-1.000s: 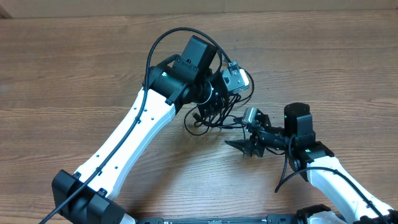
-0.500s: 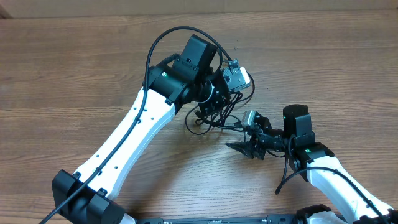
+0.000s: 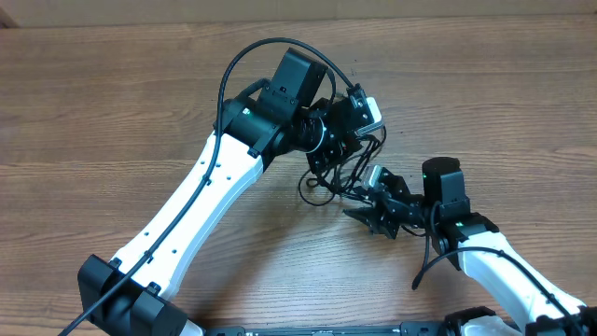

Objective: Untangle cables

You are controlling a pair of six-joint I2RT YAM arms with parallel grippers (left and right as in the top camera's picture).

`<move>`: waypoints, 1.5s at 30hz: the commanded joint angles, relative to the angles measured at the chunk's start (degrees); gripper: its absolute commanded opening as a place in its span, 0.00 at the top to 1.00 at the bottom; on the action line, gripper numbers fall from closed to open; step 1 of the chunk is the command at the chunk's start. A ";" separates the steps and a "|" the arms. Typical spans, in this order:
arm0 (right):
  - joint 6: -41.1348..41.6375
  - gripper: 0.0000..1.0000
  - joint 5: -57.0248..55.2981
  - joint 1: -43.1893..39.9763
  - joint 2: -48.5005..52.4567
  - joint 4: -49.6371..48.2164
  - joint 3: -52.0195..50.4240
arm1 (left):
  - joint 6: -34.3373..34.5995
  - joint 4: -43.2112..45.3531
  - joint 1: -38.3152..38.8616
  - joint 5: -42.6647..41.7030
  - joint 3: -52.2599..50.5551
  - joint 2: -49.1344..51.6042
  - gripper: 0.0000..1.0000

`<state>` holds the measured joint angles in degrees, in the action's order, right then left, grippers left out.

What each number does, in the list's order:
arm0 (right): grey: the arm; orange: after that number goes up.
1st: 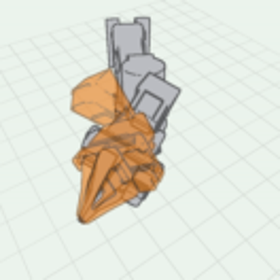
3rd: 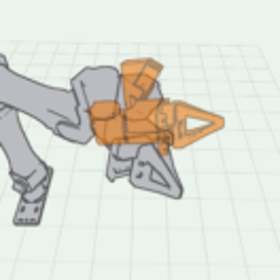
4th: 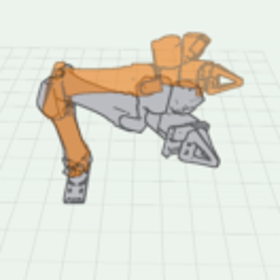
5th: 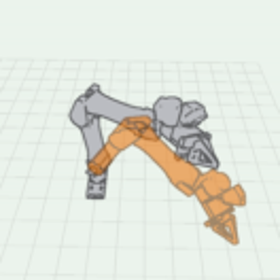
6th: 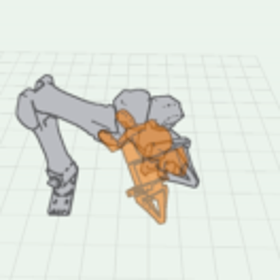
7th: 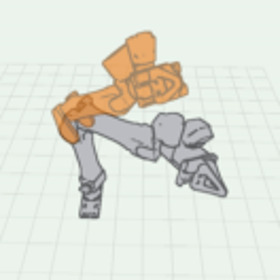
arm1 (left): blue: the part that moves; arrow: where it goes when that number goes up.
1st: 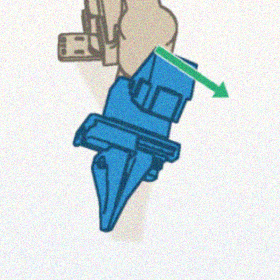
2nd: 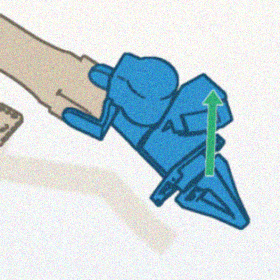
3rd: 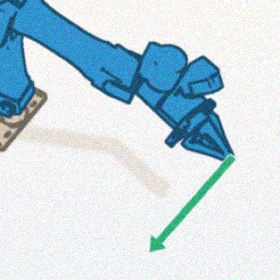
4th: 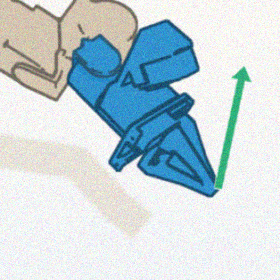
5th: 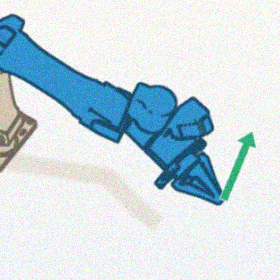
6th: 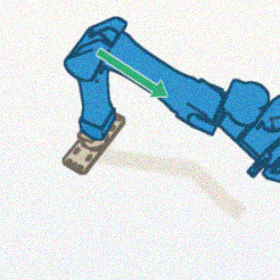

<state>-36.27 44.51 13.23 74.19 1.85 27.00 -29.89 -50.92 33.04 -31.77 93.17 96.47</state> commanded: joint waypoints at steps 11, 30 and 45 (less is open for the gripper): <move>-0.24 0.88 -2.67 0.33 4.04 -0.31 0.39 | 2.91 0.48 0.52 -2.64 1.16 -0.20 0.96; 9.66 0.96 8.79 0.20 1.18 -9.60 0.46 | 19.50 0.63 0.24 20.92 1.16 -0.20 0.95; 19.17 0.96 9.60 -0.72 -15.04 -18.29 0.46 | 29.20 0.02 -2.12 27.74 1.16 -0.20 0.95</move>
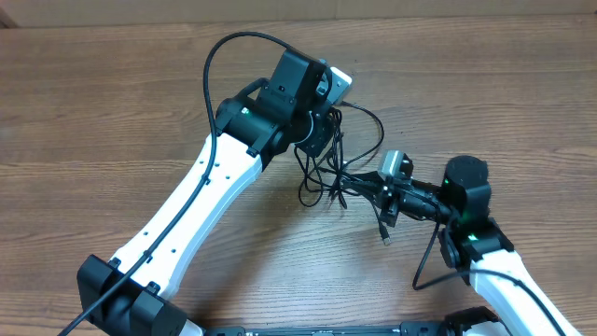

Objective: Untangle cables

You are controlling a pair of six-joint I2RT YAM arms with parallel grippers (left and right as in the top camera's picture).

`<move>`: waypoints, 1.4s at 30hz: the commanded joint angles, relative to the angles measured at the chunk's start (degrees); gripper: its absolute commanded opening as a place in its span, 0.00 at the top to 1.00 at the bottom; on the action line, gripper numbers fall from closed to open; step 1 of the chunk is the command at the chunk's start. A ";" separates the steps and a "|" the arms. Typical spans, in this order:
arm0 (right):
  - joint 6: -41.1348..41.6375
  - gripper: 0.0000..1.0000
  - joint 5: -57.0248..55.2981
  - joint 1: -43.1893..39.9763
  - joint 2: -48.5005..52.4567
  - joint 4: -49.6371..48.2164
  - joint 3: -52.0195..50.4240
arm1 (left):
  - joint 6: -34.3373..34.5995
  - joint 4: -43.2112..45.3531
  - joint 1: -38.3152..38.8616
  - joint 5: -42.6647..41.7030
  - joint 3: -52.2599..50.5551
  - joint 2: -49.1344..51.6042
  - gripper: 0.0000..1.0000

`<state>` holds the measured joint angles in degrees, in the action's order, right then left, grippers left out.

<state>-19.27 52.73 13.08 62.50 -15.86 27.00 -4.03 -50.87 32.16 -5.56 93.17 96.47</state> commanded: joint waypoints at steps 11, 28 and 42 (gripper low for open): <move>7.06 0.96 0.46 -8.00 -12.96 -0.33 0.46 | 5.79 -1.75 -4.07 1.51 1.16 -0.20 0.95; 17.51 0.96 -4.66 -18.82 -12.90 5.73 0.44 | 6.54 -2.51 -5.33 1.53 1.16 -0.20 0.95; 17.97 0.01 -9.88 -19.26 -12.83 13.25 0.44 | 6.75 -2.82 -5.62 1.49 1.16 -0.20 0.96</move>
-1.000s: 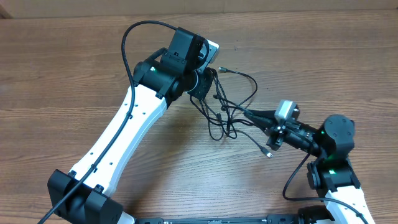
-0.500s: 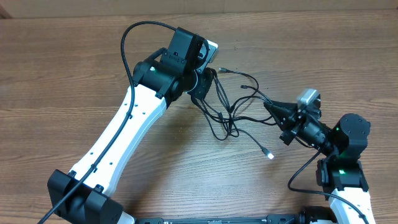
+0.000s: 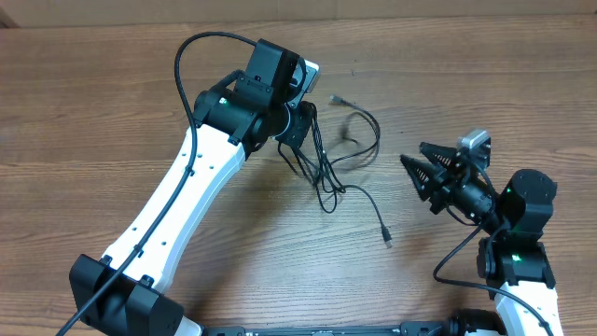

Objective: Untangle cables

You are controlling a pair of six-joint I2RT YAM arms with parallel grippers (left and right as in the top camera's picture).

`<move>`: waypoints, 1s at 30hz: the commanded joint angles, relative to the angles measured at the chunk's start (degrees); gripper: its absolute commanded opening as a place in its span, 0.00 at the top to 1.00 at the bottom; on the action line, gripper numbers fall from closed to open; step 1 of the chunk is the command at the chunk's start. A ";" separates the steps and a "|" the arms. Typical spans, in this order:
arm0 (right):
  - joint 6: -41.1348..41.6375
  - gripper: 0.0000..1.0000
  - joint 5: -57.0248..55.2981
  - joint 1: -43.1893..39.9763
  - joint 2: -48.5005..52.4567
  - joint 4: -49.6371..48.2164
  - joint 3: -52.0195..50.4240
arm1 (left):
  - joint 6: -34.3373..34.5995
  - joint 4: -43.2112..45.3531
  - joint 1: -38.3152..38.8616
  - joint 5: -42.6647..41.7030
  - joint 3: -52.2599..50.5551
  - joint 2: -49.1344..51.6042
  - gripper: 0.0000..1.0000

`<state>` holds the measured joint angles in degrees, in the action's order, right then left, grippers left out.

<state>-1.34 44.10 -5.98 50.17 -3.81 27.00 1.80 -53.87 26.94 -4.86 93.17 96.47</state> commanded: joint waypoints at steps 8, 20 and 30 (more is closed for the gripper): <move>0.07 0.00 -0.11 -0.15 -0.50 2.25 0.44 | -2.95 0.63 -0.33 -3.78 1.16 -0.20 0.96; 0.07 0.00 13.73 -0.15 -0.50 2.19 0.44 | -17.31 2.27 -0.28 -24.22 1.16 -0.20 0.96; 0.07 0.00 13.86 -0.15 -0.28 2.23 0.44 | -16.50 2.97 -2.69 -18.27 3.76 -2.51 0.96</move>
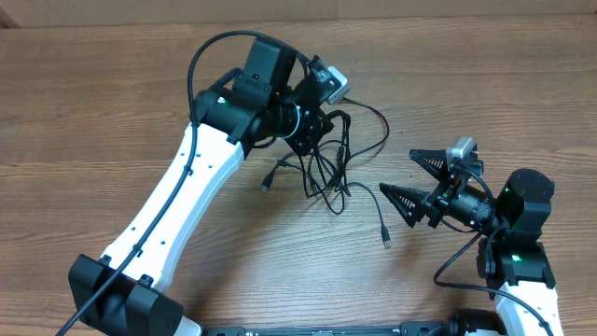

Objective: Untangle cables

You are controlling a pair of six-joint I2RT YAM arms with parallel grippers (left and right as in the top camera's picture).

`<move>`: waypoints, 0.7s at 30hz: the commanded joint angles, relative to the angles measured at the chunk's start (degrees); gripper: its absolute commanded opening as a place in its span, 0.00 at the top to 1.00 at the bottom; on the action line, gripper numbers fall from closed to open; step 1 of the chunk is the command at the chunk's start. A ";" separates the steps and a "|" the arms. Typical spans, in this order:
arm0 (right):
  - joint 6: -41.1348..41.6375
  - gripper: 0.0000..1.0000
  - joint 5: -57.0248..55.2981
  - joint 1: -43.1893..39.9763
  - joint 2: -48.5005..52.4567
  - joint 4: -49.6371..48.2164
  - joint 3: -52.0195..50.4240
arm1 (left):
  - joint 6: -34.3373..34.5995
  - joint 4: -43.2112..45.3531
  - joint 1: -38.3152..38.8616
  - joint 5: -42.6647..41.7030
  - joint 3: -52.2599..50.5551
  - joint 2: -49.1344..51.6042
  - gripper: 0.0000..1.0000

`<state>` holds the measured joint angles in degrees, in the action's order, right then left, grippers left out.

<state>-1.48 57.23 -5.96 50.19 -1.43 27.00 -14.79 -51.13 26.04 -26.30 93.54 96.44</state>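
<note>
A loose tangle of thin black cables (328, 166) lies mid-table. Its top is gathered under my left gripper (314, 129), which looks shut on the strands; the fingers themselves are mostly hidden by the wrist. One plug end (267, 181) lies to the left of the tangle. Another plug end (386, 239) trails toward the front right. My right gripper (399, 174) is wide open to the right of the tangle, pointing at it, with nothing between its fingers.
The wooden table (93, 112) carries only the cables. The white left arm (177, 196) crosses the left half diagonally. The right arm's base (518, 252) stands at the front right corner.
My left gripper has turned and shifted a little right with the cables. A plug end now lies left of the tangle. My right gripper has opened wider and points at the tangle.
Both grippers first met at the tangle. Then the right one was shut on a strand, stretched rightward, while the left held the bundle farther back-left. Later the right gripper was open and apart at the right, one cable end left on the table. Now it faces the tangle, wide open.
</note>
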 commanded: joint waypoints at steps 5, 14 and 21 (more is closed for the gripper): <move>0.22 0.00 0.04 -0.17 1.53 -0.11 0.44 | 8.24 -0.90 -5.70 23.45 6.86 -5.46 0.96; 0.22 0.00 0.07 -0.17 6.36 -0.15 0.44 | 15.02 -3.06 -17.35 44.48 7.61 -12.35 0.96; 0.20 0.00 0.00 -0.17 7.69 -0.22 0.44 | 13.16 -0.55 -22.29 42.64 7.61 -17.20 0.96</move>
<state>-1.45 57.17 -5.98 57.78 -1.41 27.00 -1.41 -52.66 3.62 15.94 99.44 82.00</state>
